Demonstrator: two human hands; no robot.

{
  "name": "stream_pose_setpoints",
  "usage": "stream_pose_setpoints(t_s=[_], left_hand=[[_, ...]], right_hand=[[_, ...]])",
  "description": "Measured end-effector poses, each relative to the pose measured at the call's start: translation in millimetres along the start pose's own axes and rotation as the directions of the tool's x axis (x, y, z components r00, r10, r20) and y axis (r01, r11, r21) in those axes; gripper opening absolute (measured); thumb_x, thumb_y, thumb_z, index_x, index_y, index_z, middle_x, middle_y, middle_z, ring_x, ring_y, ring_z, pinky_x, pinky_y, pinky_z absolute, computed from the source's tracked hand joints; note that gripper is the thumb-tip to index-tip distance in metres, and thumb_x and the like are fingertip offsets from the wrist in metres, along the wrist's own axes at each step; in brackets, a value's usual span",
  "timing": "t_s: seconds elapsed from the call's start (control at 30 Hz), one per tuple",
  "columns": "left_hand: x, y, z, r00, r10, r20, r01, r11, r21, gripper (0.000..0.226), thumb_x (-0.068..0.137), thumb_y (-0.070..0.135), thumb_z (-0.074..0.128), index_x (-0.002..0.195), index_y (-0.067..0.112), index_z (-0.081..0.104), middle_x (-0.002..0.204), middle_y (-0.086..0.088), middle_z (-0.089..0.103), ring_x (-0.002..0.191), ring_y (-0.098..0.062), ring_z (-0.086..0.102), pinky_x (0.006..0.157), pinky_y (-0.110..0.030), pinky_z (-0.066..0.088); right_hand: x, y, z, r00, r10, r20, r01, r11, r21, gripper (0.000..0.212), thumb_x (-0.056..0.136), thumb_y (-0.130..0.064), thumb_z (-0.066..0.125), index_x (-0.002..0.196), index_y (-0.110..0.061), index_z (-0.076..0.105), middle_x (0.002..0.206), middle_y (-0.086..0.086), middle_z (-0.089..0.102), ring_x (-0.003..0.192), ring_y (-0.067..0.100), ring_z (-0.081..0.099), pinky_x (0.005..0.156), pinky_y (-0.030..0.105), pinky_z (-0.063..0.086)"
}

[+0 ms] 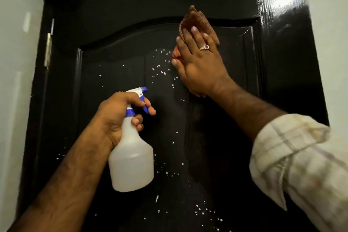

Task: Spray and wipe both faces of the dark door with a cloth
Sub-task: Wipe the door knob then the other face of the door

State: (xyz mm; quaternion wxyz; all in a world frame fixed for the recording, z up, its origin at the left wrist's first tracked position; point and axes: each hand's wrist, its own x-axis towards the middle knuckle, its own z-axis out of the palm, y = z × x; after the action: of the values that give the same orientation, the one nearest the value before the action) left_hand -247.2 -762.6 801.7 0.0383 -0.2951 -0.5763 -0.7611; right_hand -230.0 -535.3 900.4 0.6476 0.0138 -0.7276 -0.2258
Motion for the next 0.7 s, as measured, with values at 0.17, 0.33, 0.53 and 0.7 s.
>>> stream_pose_setpoints(t_s=[0.17, 0.33, 0.53, 0.7], left_hand=[[-9, -2, -24, 0.999, 0.001, -0.038, -0.002, 1.0, -0.021, 0.017, 0.084, 0.007, 0.054, 0.091, 0.002, 0.069, 0.091, -0.021, 0.074, 0.039, -0.012, 0.04, 0.042, -0.024, 0.043], [-13, -12, -43, 0.997, -0.05, -0.057, 0.049, 0.999, -0.02, 0.019, 0.085, 0.007, 0.057, 0.095, 0.0, 0.071, 0.096, -0.025, 0.075, 0.041, -0.013, 0.042, 0.044, -0.025, 0.045], [-2, 0, -47, 0.994, -0.018, -0.105, 0.019, 1.0, 0.009, 0.02, 0.084, 0.008, 0.057, 0.096, 0.001, 0.071, 0.096, -0.023, 0.077, 0.041, -0.012, 0.044, 0.044, -0.025, 0.046], [-1, 8, -53, 0.993, 0.021, -0.113, -0.023, 1.0, -0.013, 0.017, 0.085, 0.007, 0.053, 0.09, 0.003, 0.069, 0.089, -0.02, 0.075, 0.04, -0.011, 0.04, 0.042, -0.024, 0.044]], right_hand=[[-128, -64, 9, 0.943, -0.315, 0.107, 0.3, 0.945, 0.133, 0.068, 0.115, -0.05, 0.027, 0.17, -0.011, 0.022, 0.179, 0.014, 0.01, 0.167, 0.031, 0.001, 0.135, 0.051, 0.002], [-206, -40, -2, 0.844, -0.515, 0.149, 0.502, 0.857, 0.117, 0.059, 0.108, -0.054, 0.049, 0.157, -0.021, 0.055, 0.161, 0.005, 0.054, 0.149, 0.029, 0.05, 0.133, 0.047, 0.017], [-1, -11, -5, 0.994, -0.098, 0.045, 0.098, 0.995, -0.004, 0.073, 0.11, -0.058, 0.025, 0.168, -0.016, 0.031, 0.177, 0.01, 0.025, 0.164, 0.029, 0.019, 0.134, 0.052, 0.011], [-10, -83, 24, 0.972, -0.223, 0.07, 0.218, 0.973, 0.081, 0.073, 0.111, -0.054, 0.025, 0.17, -0.011, 0.026, 0.178, 0.014, 0.017, 0.167, 0.032, 0.008, 0.134, 0.052, 0.006]])
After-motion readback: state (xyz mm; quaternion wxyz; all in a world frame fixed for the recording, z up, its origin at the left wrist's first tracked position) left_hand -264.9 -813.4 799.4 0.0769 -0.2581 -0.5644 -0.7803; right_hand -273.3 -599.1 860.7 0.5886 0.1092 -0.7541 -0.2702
